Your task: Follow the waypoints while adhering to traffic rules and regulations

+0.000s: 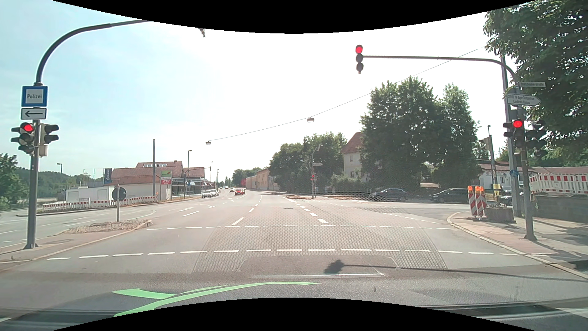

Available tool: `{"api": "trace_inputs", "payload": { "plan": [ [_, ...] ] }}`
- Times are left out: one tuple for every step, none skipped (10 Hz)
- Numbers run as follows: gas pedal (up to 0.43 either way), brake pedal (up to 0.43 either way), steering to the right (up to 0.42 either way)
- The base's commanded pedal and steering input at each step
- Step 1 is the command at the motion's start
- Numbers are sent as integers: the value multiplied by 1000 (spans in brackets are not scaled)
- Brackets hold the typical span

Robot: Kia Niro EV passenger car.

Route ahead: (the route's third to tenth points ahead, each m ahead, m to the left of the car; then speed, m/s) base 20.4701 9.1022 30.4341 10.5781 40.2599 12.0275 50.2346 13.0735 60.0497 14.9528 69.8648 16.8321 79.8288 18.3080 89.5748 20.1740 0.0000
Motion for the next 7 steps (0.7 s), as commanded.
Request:
{"api": "trace_inputs", "payload": {
  "plan": [
    [0, 341, -11],
    [0, 341, -12],
    [0, 341, -12],
    [0, 341, -12],
    [0, 341, -12],
    [0, 341, -11],
    [0, 341, -12]
  ]
}}
